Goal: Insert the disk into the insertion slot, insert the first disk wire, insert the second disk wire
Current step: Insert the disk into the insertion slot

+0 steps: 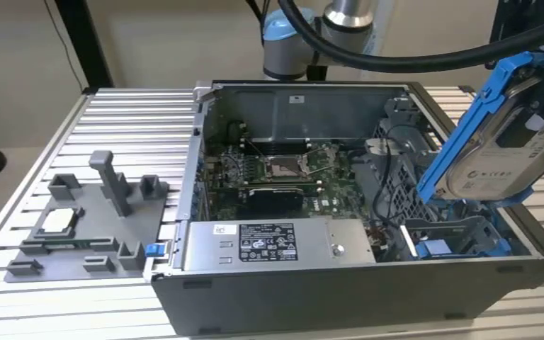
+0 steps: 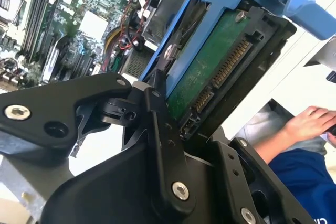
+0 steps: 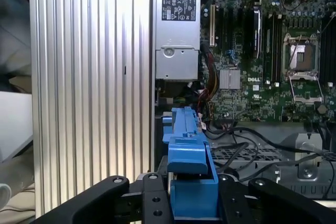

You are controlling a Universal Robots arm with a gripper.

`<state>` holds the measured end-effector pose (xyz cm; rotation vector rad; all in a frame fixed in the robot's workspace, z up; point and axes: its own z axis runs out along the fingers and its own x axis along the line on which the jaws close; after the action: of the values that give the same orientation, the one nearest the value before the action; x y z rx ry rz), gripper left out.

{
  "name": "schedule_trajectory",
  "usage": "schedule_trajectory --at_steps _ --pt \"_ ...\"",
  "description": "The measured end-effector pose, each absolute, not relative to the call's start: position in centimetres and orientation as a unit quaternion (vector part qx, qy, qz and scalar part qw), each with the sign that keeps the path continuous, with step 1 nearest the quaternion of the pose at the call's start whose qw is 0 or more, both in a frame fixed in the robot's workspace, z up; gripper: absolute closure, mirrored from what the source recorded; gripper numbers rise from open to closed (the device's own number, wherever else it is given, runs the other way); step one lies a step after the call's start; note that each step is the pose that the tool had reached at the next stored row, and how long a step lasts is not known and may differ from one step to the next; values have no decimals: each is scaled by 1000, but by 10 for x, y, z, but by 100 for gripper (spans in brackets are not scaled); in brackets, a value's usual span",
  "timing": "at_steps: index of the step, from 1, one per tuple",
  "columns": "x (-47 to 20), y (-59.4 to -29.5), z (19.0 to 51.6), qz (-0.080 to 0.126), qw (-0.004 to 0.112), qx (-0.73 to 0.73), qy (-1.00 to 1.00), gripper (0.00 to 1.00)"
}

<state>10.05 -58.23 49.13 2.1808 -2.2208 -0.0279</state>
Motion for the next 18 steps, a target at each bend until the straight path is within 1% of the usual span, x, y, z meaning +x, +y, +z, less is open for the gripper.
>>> schedule_trajectory --at_steps 3,18 --pt "101 -582 482 -6 17 700 -714 100" --pt "101 -582 477 -6 17 700 -714 100"
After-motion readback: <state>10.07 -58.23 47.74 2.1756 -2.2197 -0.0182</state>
